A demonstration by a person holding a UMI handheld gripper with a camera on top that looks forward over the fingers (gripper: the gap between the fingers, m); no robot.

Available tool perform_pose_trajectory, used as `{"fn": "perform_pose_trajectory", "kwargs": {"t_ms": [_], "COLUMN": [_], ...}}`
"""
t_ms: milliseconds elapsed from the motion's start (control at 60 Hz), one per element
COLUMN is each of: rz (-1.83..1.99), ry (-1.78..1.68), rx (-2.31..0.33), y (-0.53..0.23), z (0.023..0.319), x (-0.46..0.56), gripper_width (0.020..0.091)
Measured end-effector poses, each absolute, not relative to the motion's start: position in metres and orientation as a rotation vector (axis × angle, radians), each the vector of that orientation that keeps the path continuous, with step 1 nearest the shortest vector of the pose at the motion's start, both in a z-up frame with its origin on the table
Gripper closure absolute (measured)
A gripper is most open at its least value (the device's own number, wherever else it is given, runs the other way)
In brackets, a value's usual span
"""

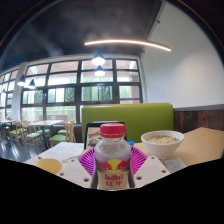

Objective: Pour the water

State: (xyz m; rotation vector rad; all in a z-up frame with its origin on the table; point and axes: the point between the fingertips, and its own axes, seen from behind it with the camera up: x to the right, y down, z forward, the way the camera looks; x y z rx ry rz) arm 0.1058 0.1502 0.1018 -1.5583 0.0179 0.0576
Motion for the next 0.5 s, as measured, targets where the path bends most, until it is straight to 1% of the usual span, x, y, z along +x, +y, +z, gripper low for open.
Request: {"fn": "perform_pose_trajectory", "kwargs": {"t_ms": [33, 50, 67, 83, 133, 150, 283, 317, 400, 433, 450, 467, 500], "rz": [0.056, 0.051, 0.052, 0.044, 0.036, 0.035, 0.04, 0.035, 0.026, 0.015, 0.016, 0.021, 0.031], "ry": [0.003, -0.009, -0.011, -0.012, -0.008, -0.014, 0.005, 0.002, 0.002, -0.005, -0.007, -0.013, -0.013], "rx": [-1.572, -1.582, -1.554, -1.549, -1.537, -1.537, -1.529, -1.529, -1.539, -1.576, -1.593, -1.606, -1.615], "y": [0.156, 0.154, 0.154, 0.153, 0.148, 0.154, 0.149, 0.151, 0.156, 0.158, 0.151, 0.156, 0.151], "z": [0.1, 0.097, 0.104, 0.105, 0.095, 0.103, 0.103, 0.104, 0.105, 0.101, 0.091, 0.101, 0.108], "x": [0.113, 0.113, 0.111, 0.11, 0.104, 0.113, 0.112, 0.113, 0.115, 0.116, 0.11, 0.115, 0.115], "gripper_width": [0.0685, 0.0666, 0.0682, 0.0675, 0.0679, 0.0677, 0.0679, 0.0652, 0.0566, 0.0486, 0.0438, 0.0378, 0.0269]}}
